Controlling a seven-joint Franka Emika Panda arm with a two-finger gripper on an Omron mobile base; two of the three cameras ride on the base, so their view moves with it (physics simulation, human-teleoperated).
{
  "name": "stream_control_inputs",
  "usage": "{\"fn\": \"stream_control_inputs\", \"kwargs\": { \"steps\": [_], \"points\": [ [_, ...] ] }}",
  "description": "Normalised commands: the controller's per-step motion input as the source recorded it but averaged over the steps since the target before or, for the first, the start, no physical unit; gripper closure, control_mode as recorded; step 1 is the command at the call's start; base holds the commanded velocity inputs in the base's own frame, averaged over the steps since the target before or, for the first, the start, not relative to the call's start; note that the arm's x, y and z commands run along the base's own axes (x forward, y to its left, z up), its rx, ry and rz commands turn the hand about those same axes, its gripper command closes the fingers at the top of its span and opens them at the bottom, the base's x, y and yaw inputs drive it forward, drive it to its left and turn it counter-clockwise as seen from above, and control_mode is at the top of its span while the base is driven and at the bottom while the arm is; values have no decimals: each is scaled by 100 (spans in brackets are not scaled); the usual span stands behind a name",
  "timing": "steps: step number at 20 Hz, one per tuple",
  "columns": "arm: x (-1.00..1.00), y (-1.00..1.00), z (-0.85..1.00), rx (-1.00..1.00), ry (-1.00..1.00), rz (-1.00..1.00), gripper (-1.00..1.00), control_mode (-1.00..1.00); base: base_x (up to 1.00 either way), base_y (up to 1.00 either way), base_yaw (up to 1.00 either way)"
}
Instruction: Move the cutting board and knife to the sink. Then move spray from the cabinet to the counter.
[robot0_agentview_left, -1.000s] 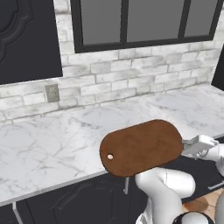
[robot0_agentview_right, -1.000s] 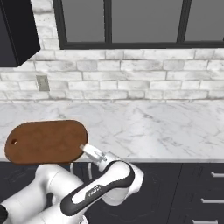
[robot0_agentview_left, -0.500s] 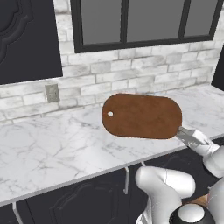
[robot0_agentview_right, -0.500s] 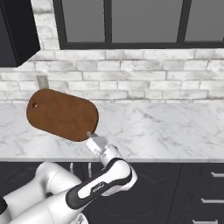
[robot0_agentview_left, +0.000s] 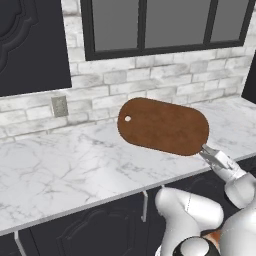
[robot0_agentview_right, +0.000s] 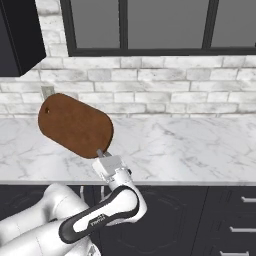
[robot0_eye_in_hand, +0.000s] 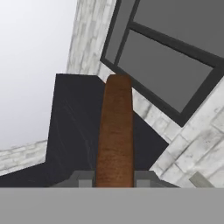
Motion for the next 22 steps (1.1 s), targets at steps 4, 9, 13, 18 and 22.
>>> {"fn": "stream_control_inputs", "kwargs": {
  "steps": [4, 9, 13, 18, 22],
  "points": [
    [0, 0, 0, 0, 0, 0, 100, -100, 0, 0, 0],
    [0, 0, 0, 0, 0, 0, 100, -100, 0, 0, 0],
    [0, 0, 0, 0, 0, 0, 100, -100, 0, 0, 0],
    [-15, 23, -13, -3, 4, 8, 100, -100, 0, 0, 0],
    [0, 0, 0, 0, 0, 0, 100, 100, -78, 64, 58]
  ]
}}
